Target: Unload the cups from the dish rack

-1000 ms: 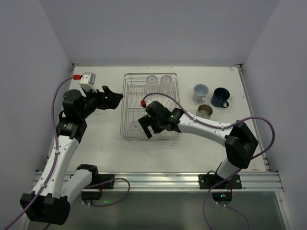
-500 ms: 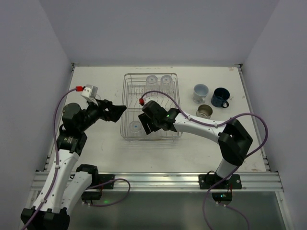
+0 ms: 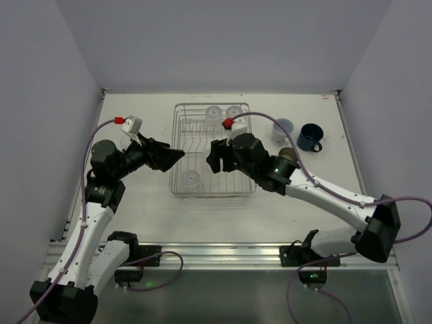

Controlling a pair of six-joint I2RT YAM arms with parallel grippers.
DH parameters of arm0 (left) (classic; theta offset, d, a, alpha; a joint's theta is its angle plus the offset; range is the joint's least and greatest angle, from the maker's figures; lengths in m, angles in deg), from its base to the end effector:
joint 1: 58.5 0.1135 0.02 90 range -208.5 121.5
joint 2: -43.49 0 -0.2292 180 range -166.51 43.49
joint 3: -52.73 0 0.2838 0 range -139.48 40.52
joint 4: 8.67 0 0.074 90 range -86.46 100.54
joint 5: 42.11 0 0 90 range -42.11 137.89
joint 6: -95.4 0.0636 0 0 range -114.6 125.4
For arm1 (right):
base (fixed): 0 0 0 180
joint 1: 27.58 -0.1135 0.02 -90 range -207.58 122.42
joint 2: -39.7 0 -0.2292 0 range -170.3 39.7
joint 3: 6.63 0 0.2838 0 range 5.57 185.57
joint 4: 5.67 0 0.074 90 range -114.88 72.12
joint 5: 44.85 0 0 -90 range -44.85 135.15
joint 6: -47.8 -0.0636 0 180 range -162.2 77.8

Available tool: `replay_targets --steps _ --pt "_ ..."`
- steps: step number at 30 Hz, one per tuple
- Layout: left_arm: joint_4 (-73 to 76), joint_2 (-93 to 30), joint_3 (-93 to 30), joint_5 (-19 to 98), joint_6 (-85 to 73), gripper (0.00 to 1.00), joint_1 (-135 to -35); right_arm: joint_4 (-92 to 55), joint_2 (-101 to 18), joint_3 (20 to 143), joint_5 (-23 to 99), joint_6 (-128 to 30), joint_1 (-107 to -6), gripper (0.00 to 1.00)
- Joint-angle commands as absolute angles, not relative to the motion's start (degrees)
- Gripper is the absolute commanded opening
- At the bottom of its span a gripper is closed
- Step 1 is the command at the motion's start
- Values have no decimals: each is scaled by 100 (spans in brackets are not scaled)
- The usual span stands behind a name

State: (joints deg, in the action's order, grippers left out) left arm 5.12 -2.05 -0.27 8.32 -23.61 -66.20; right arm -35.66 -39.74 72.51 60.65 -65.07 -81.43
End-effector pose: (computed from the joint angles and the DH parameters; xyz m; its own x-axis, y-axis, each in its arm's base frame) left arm 0.2553 -0.0754 0.3004 -0.4499 -0.3164 -0.8351 0.5860 0.6010 -0.5434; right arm 0.2371 0.2957 0.2691 -0.5236 -0.0819 -0.8480 -0.4759 0.8537 0.2114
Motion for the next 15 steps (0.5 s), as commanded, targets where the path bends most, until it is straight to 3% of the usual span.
replay_targets --steps 1,6,15 --pt "-50 -221 -193 237 -2966 93 -6658 -2318 -3143 6634 5826 -6979 -7892 18" --pt "-1086 -397 79 -500 -3974 91 -6728 -185 -2079 5498 3808 -8015 -7285 19" --pt "-2292 -871 475 -783 -4891 86 -7396 1461 -2463 5251 2433 -9246 -6959 19"
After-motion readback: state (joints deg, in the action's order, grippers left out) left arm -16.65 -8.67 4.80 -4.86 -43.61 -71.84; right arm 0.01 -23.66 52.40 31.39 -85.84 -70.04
